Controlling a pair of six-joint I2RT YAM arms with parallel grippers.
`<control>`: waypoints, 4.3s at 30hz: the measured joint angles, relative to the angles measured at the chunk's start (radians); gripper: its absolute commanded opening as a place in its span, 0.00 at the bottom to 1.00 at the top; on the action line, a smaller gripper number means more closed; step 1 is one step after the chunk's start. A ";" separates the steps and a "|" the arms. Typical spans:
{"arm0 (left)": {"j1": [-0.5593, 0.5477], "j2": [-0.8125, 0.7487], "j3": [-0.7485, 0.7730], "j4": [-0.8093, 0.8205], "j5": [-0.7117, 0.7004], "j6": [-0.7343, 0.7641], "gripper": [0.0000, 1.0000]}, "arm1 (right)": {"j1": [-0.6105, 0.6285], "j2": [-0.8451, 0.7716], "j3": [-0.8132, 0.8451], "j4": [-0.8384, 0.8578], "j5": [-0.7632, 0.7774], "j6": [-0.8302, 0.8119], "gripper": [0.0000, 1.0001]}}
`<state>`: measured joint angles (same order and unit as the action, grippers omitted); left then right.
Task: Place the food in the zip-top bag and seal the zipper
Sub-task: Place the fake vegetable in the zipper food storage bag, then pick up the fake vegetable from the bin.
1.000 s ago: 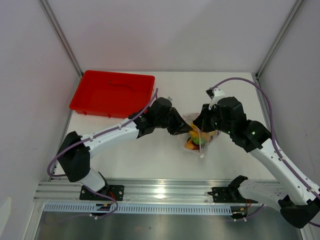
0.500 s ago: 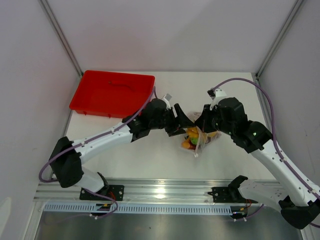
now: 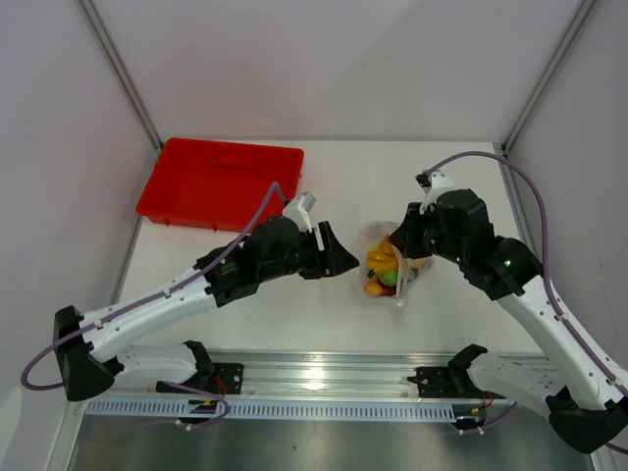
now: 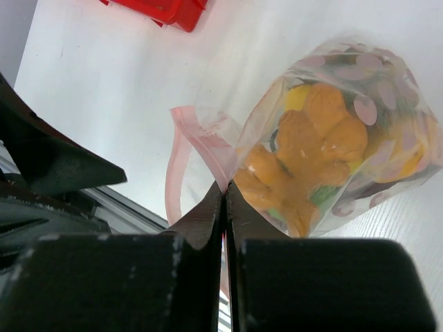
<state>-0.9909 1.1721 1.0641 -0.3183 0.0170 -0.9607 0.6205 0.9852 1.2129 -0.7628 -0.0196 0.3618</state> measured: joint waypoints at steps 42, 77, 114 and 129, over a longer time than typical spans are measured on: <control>0.495 0.060 -0.013 -0.082 -0.193 0.037 0.99 | -0.036 -0.039 0.024 -0.075 -0.023 -0.026 0.00; 0.876 1.227 0.932 -0.184 -0.118 -0.568 0.77 | -0.047 0.019 -0.074 0.014 -0.099 -0.041 0.00; 0.901 1.158 0.684 0.147 0.017 -0.484 0.49 | -0.071 0.019 -0.134 0.066 -0.121 -0.041 0.00; 0.906 1.087 0.616 0.381 0.071 -0.399 0.00 | -0.074 0.019 -0.137 0.079 -0.128 -0.041 0.00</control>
<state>-0.0845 2.2589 1.6802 0.0631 0.0875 -1.3598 0.5468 1.0042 1.0763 -0.6838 -0.1474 0.3210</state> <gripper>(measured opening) 0.050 0.005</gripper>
